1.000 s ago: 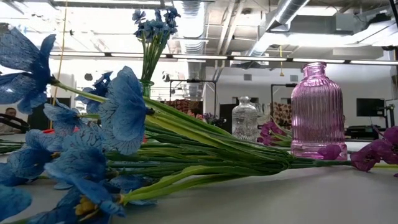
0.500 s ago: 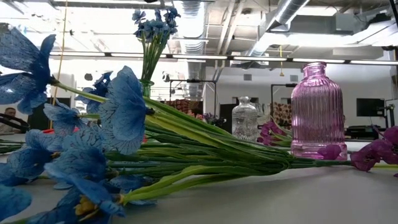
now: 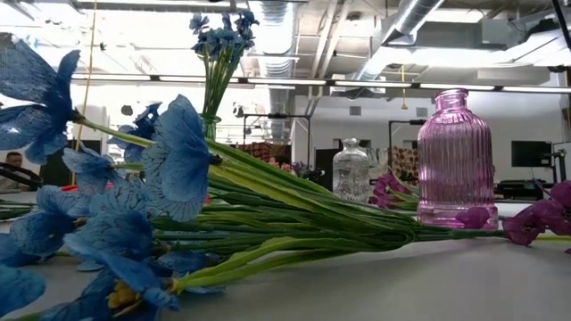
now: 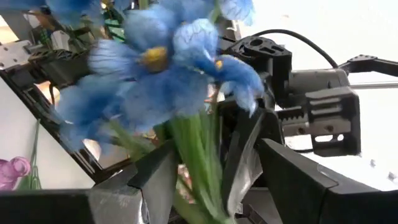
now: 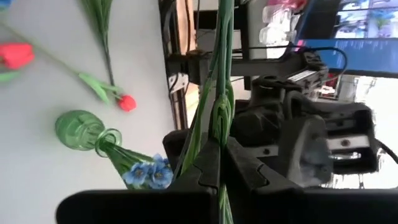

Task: Sort flowers into vase by color
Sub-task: Put the top blue flowers into the green flower vase, then put the top right purple flowers into the transparent flower vase

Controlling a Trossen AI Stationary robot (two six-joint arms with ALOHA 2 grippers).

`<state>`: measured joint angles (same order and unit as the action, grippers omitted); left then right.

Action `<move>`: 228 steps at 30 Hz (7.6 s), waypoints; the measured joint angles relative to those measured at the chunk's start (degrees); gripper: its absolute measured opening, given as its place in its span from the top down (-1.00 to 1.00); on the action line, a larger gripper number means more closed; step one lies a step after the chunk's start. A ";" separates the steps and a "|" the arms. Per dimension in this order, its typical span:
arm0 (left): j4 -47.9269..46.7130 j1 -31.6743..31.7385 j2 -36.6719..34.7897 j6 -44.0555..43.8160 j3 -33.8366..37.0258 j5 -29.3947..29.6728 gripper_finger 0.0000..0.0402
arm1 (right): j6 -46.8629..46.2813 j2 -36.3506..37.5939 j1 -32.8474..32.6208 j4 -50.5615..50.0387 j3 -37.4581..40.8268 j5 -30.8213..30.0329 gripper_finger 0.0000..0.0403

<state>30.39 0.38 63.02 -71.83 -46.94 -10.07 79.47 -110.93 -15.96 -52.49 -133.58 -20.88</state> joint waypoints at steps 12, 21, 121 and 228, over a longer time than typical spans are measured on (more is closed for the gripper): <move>-2.87 0.03 0.00 3.20 0.04 0.41 -0.04 | 5.95 -1.76 0.38 2.27 0.00 -0.80 0.82; -2.80 0.02 0.00 6.25 0.04 0.42 0.44 | 6.08 -1.76 0.36 2.23 0.00 -0.71 0.80; -2.00 13.05 -34.50 72.17 26.62 4.97 1.00 | -80.09 46.45 35.15 12.51 69.26 13.46 0.13; -39.28 7.82 -40.30 75.56 26.45 12.00 -0.04 | -115.35 49.27 39.92 5.24 86.03 8.54 0.13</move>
<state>-8.88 8.21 22.72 3.73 -20.49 1.93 -35.88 -61.65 23.96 -47.25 -47.55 -12.34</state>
